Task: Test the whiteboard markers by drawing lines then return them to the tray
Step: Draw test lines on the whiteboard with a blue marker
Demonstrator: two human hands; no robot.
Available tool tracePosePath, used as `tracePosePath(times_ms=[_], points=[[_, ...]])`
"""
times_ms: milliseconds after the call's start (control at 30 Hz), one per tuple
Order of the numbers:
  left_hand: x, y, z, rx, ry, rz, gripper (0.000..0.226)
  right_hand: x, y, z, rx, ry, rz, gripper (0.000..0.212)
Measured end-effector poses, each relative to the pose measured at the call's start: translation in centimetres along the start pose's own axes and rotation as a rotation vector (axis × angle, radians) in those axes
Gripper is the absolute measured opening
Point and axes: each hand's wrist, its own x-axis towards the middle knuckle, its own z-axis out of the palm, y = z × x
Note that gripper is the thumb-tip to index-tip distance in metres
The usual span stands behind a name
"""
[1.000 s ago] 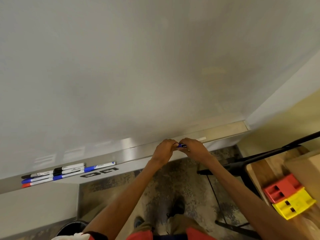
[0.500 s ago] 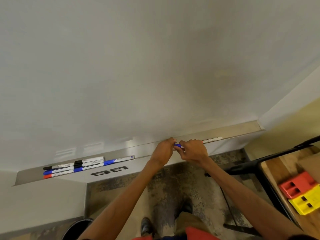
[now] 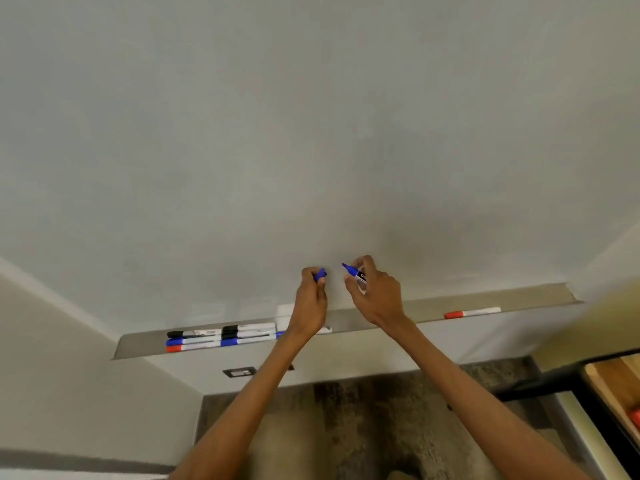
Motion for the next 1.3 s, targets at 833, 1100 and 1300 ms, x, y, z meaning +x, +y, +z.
tracePosePath(times_ms=[833, 1100, 1300], points=[[8.8, 22.8, -23.6, -0.05, 0.691, 0.677, 0.036, 15.1, -26.1, -17.8, 0.659, 0.401, -0.588, 0.037], [13.4, 30.7, -29.5, 0.111, 0.864, 0.91, 0.044, 19.5, -27.0, -28.5, 0.706, 0.621, -0.636, 0.027], [17.5, 36.0, -31.1, 0.264, 0.873, 0.977, 0.05, 22.4, -27.4, -34.2, 0.879, 0.678, -0.599, 0.032]])
